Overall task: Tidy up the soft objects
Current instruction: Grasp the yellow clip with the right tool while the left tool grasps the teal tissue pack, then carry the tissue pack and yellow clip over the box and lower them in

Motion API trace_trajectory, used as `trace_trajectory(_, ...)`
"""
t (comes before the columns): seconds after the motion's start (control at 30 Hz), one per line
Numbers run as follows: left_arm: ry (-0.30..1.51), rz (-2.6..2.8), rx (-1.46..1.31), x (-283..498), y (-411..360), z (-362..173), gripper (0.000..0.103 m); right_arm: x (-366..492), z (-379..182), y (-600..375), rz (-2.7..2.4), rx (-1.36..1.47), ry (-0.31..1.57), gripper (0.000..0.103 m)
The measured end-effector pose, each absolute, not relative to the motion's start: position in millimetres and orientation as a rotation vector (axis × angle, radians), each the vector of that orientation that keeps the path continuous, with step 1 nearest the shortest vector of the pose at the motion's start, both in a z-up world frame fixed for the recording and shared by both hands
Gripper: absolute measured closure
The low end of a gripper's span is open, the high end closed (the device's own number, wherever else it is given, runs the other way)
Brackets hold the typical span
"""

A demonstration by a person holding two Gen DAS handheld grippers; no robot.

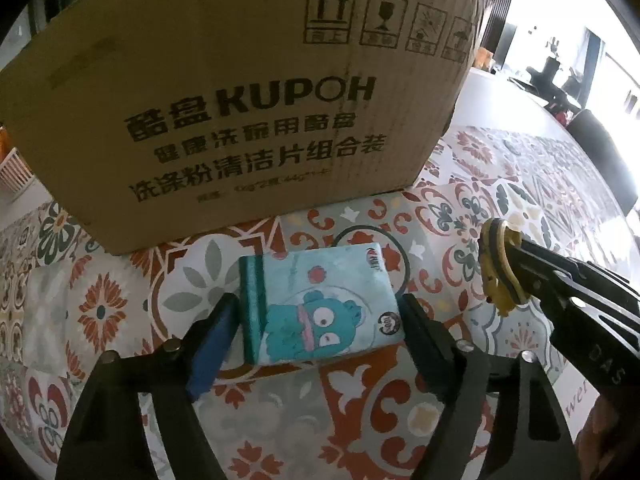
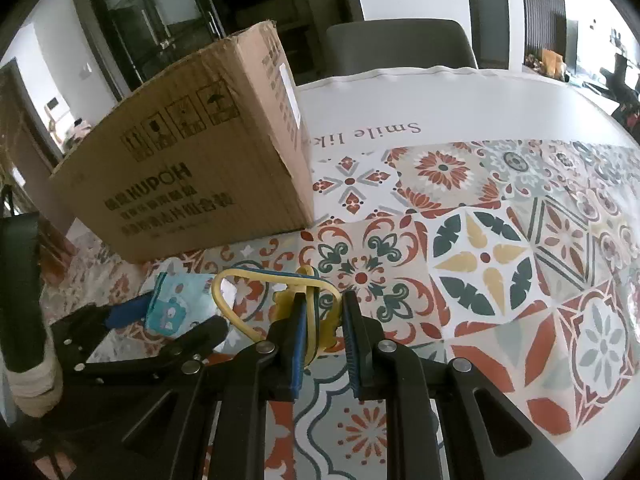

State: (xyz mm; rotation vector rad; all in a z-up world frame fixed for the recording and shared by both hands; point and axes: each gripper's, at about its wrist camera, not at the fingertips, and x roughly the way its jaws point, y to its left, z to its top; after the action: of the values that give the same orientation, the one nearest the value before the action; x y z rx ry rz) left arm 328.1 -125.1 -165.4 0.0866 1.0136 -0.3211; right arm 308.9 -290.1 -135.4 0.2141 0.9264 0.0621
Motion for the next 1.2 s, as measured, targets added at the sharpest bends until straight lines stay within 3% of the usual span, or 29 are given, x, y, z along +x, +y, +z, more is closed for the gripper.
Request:
trace_trajectory(0.4, 0.996, -0.319, 0.079, 323.2, -122.8, -159.8, 0.028, 302.2, -125.2, -284.6, 0.057, 0.212, 0.906, 0.085)
trace_trajectory(1.2, 0.793, -0.275, 0.029, 280.7, -68.9, -72.5, 0.028, 274.2, -58.5, -250.6, 0.093, 0.188, 0.777, 0.085)
